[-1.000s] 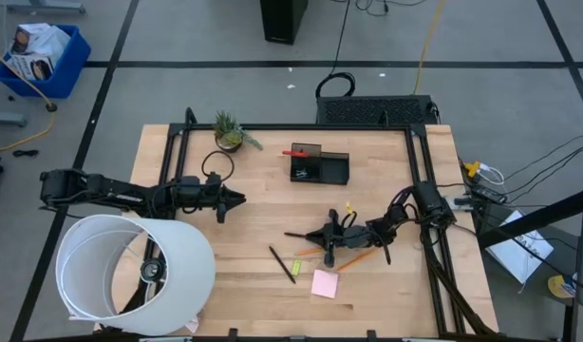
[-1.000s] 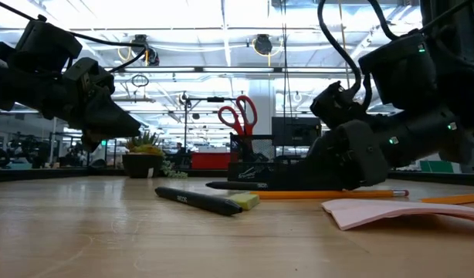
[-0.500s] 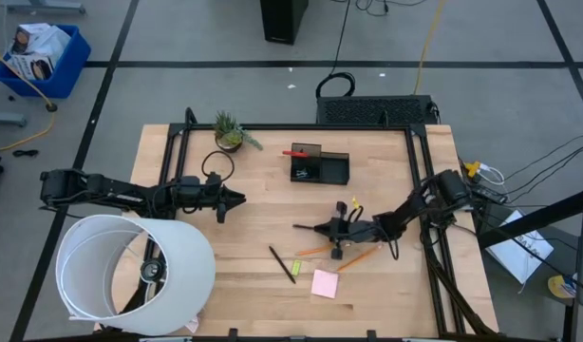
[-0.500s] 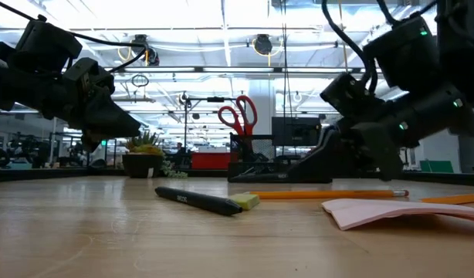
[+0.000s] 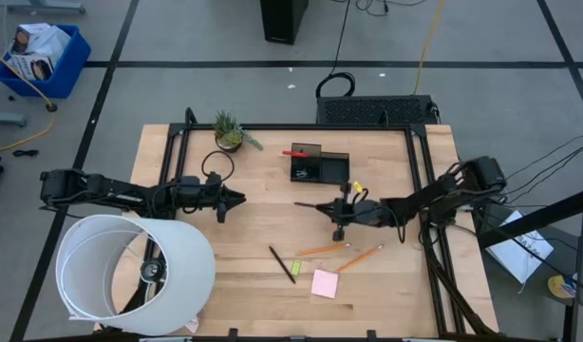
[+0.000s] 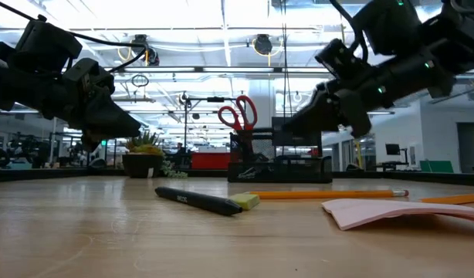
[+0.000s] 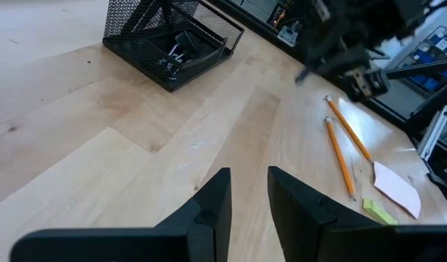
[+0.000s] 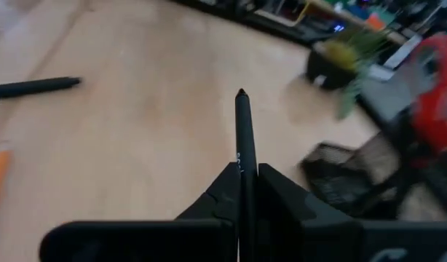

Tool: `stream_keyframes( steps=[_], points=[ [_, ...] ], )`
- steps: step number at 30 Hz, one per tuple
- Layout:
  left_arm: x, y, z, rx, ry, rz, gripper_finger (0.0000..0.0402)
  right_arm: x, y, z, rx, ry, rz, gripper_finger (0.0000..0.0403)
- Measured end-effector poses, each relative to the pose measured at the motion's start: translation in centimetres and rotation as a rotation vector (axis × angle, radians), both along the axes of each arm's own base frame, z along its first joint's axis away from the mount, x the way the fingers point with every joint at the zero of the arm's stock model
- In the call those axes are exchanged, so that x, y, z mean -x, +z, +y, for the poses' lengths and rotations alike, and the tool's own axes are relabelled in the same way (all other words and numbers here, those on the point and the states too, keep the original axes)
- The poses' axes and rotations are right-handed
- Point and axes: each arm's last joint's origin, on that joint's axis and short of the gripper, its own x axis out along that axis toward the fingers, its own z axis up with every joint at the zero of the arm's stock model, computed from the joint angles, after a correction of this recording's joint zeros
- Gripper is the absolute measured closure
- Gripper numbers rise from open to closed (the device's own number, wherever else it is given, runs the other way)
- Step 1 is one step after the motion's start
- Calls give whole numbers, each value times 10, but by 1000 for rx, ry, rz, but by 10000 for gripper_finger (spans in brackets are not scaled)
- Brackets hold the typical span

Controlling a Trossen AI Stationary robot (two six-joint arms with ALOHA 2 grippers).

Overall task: Pick and place office supplies into organizer
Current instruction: Put the black pen into the desk organizer

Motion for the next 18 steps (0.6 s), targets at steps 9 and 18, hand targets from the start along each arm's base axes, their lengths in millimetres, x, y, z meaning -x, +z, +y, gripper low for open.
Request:
stream_keyframes(
  steps=[9,18],
  points=[
    [0,1,0,-16,-4,-4,309,8,32,-39,48,-137,40,376],
    [0,1,1,-28,11,-6,309,-11,83,-68,24,-246,157,367]
  ],
)
